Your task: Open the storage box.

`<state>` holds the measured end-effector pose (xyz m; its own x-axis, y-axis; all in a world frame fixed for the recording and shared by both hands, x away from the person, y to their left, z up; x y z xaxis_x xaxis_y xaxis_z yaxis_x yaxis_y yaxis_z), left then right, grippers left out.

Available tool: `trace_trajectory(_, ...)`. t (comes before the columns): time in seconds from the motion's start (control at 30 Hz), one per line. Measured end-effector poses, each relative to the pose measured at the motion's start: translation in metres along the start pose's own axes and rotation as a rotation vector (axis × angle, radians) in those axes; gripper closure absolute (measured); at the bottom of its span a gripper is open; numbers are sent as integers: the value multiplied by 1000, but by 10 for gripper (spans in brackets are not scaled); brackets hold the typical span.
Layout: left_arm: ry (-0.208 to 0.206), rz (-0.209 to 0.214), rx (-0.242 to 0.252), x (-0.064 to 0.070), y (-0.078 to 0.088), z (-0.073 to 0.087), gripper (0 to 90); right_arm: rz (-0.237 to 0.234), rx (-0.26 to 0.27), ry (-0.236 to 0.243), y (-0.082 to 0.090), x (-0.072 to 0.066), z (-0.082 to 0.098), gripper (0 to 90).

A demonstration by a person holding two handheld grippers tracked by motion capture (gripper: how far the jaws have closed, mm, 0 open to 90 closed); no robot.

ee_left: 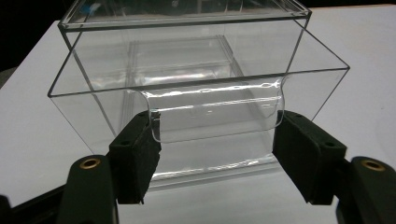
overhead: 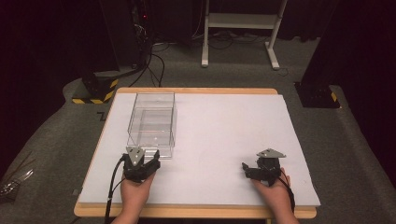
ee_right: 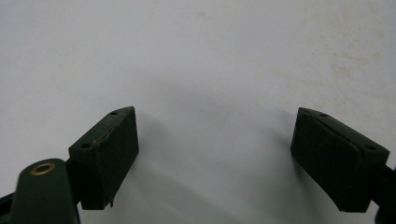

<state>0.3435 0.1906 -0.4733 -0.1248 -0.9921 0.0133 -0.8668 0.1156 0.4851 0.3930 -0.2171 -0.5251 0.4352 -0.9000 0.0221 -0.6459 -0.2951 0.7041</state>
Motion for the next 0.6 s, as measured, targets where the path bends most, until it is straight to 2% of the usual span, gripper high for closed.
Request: trace_trajectory(0.6, 0, 4, -9, 5, 21, 15, 331, 0, 0, -2, 0, 0, 0, 149)
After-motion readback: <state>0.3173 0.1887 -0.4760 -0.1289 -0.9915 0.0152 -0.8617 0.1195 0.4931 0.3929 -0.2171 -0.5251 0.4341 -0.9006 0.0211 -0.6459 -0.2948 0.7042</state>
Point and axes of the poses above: each handheld gripper's, and its own axes: y roughly backward along the jaws, z roughly out of its underside, x roughly to its right, the point moved 3 cm from there along -y, roughly forward along the jaws, and after that the axes turned 1 degree about z, right-handed, at the moved point
